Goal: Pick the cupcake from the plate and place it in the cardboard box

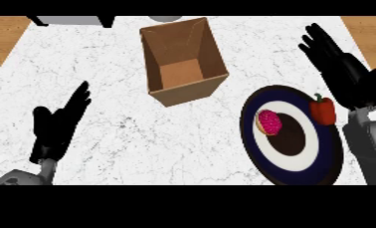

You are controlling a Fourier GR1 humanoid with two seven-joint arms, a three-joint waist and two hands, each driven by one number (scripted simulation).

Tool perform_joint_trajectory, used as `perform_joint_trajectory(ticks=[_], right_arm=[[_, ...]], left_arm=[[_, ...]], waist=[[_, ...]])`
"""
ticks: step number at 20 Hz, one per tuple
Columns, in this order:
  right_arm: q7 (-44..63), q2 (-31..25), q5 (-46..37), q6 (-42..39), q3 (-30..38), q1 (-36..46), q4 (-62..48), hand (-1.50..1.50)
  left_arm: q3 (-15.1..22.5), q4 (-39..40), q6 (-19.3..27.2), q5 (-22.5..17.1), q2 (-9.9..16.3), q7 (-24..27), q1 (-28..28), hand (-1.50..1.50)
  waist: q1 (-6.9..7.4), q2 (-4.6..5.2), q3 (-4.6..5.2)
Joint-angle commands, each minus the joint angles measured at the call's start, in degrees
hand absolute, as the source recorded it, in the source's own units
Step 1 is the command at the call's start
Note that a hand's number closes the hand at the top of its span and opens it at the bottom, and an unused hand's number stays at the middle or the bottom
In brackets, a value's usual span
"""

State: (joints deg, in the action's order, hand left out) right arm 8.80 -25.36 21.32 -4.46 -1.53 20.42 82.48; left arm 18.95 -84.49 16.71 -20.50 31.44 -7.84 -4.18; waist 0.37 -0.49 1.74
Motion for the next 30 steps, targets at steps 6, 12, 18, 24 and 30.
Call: perform_joint_trajectory(ticks=[6,12,18,24,30], right_arm=[[-11.74,-0.14,4.23,14.53,22.62,-13.09,-3.20,1.50],[-28.49,2.54,-12.48,22.55,17.97,-25.44,-8.66,-1.50],[-24.87,-7.19,-15.95,12.48,14.83,-31.43,0.83,-1.50],[-8.73,-19.73,-16.76,-2.20,8.07,-33.30,9.04,-1.50],[10.63,-22.71,-8.17,-7.47,10.84,-31.95,24.08,-1.50]], left_arm=[[-8.87,-6.17,7.09,-3.74,-4.59,4.58,-2.10,0.00],[-7.54,-8.66,4.46,-4.97,-6.52,4.79,-0.72,0.00],[-9.07,-10.63,4.56,-4.67,-5.98,0.66,-2.67,0.00],[-9.06,-9.01,3.69,-4.56,-6.56,2.06,-1.99,0.00],[-8.76,-10.51,4.13,-2.82,-7.66,0.00,-2.82,0.00]], waist=[[-4.65,-0.55,-2.11],[-1.05,0.41,-1.84],[-0.81,0.29,-1.71],[-0.53,0.33,-1.51],[-0.86,0.32,-1.66]])
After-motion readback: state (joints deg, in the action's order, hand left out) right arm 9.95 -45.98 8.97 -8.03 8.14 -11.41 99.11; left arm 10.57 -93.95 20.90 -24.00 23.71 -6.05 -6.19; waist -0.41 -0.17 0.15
